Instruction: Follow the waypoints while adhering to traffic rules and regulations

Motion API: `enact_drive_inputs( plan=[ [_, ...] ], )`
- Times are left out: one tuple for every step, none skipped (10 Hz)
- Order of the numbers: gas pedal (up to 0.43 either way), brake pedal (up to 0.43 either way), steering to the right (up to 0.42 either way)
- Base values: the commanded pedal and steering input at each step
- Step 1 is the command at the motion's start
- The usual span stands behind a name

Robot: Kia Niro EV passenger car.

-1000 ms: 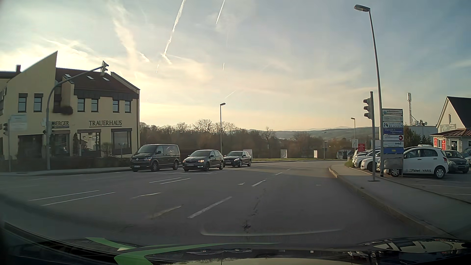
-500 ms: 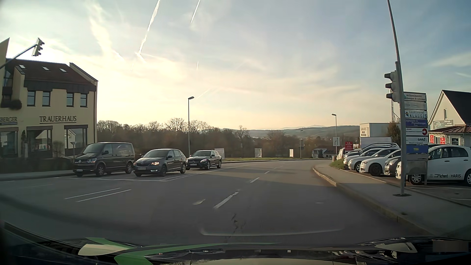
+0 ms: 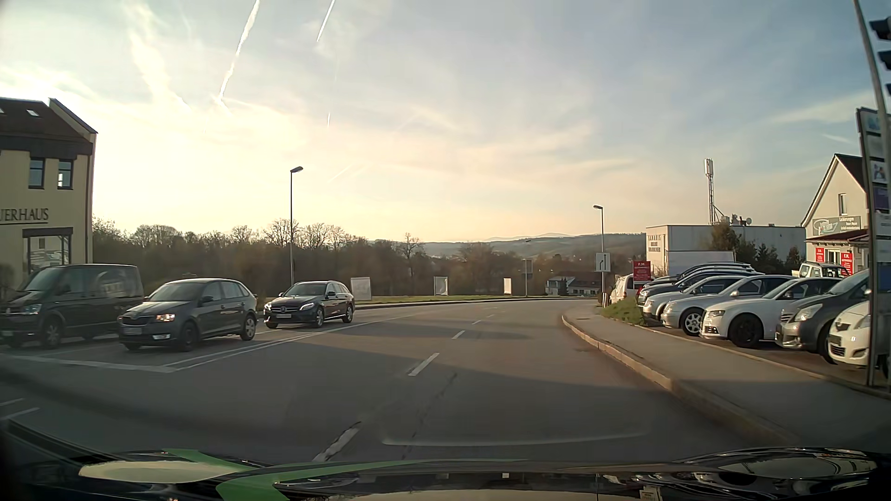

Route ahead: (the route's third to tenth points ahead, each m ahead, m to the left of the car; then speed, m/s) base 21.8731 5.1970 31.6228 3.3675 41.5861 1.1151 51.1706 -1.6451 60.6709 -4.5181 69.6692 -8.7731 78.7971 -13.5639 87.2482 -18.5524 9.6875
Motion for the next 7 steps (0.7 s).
enact_drive_inputs(
  plan=[
    [0.098, 0.0, 0.045],
    [0.098, 0.0, 0.04],
    [0.087, 0.0, 0.038],
    [0.067, 0.0, 0.033],
    [0.059, 0.0, 0.023],
    [0.059, 0.0, 0.02],
    [0.047, 0.0, 0.02]
  ],
)
